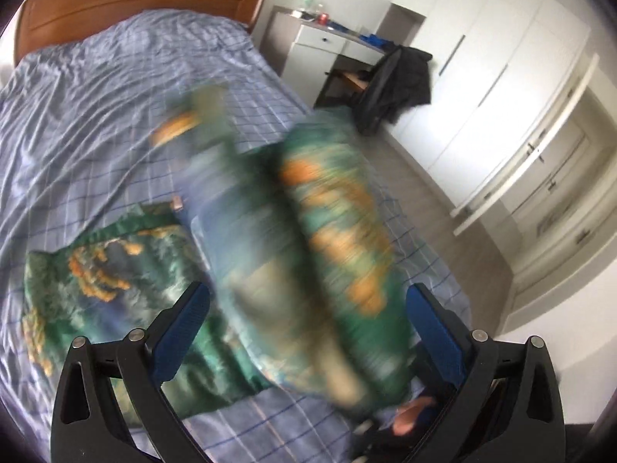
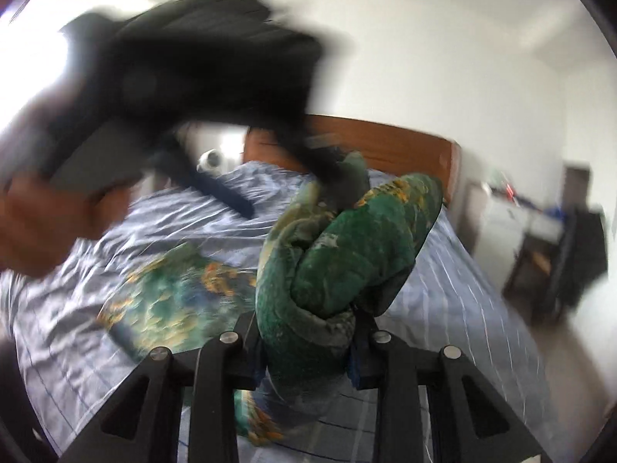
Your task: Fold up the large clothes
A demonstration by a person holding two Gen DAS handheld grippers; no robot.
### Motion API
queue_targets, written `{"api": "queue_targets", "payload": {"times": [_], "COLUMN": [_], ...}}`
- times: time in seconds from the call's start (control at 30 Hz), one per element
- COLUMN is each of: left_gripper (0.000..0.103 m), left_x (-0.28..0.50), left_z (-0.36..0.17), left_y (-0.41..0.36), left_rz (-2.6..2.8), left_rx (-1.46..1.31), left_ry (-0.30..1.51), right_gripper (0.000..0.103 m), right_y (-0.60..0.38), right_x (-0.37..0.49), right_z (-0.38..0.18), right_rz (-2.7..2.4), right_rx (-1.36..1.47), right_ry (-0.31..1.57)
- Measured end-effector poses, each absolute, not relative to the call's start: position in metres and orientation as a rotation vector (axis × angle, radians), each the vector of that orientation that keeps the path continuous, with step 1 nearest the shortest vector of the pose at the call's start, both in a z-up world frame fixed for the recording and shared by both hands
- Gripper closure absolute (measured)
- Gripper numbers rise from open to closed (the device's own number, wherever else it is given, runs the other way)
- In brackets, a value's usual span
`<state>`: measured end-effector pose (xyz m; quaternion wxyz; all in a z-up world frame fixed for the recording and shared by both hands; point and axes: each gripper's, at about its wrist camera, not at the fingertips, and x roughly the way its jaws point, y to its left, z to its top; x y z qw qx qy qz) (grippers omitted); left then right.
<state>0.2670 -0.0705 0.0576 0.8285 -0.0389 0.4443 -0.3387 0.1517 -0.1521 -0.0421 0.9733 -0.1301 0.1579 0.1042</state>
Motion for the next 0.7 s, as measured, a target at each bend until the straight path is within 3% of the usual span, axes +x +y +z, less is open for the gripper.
{"api": "queue_targets", "payload": {"times": [0.17, 0.23, 0.27, 0.3, 0.37, 0.57, 0.7], "left_gripper": [0.001, 0.008, 0.036, 0.054, 0.065, 0.067, 0.067], "left_x": [0.269, 0.268, 0.268, 0.27, 0.275, 0.292, 0.318], "left_z": [0.037, 0.025, 0.019, 0.015, 0.011, 0.014, -0.012], "left_y": [-0.054, -0.051, -0.05, -0.047, -0.04, 0.001, 0.06], "left_rz": [-0.564, -0.495, -0.478, -0.482, -0.495, -0.462, -0.383], "left_rx": [0.022, 0.089, 0.103, 0.093, 0.056, 0.101, 0.037], "left_ry": [0.988, 0.993, 0.999, 1.017, 1.036, 0.977, 1.018], "right_gripper": [0.072, 0.072, 0.072, 0.072, 0.071, 0.037, 0.037], "right_y": [-0.083, -0.065, -0.059, -0.058, -0.057, -0.099, -0.135], "right_x": [0.14, 0.132, 0.129, 0.127, 0.127, 0.124, 0.139], "right_z": [-0.055, -0.058, -0.059, -0.06, -0.063, -0.036, -0.019], "right_rz": [0.279, 0.294, 0.299, 0.303, 0.308, 0.502, 0.472], "right_rx": [-0.453, -0.501, -0.517, -0.523, -0.524, -0.266, -0.159], "right_ry": [0.288, 0.27, 0.261, 0.258, 0.282, 0.392, 0.421]}}
